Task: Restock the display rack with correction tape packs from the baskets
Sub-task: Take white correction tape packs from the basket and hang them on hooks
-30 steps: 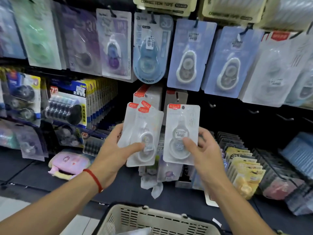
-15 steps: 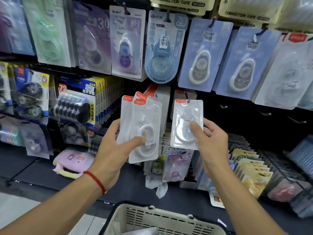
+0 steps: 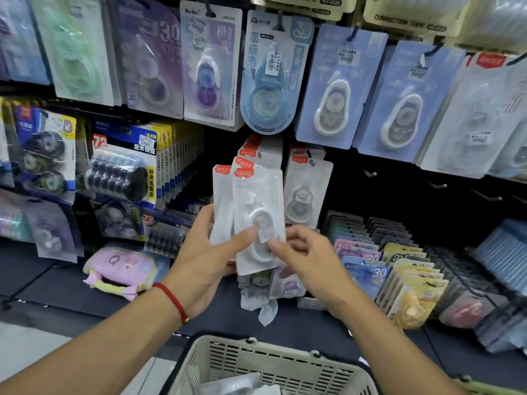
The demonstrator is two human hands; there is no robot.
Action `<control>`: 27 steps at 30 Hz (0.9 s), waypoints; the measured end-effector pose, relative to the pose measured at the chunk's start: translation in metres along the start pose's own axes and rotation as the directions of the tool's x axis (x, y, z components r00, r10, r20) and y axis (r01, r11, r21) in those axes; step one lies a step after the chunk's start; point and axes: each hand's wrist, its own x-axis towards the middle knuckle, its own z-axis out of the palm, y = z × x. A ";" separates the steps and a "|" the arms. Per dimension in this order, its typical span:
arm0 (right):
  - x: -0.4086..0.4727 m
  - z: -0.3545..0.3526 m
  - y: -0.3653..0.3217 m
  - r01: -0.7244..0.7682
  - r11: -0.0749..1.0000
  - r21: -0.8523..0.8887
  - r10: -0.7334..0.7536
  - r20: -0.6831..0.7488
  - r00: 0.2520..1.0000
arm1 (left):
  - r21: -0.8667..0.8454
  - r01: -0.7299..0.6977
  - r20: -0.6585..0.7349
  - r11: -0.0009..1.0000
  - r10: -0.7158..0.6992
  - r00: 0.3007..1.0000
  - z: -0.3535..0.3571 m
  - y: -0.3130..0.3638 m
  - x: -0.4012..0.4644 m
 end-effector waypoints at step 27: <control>-0.001 -0.007 0.006 0.093 0.945 -0.314 -0.172 -0.233 0.957 | 0.010 0.018 0.021 1.000 -0.018 1.000 -0.001 -0.002 -0.002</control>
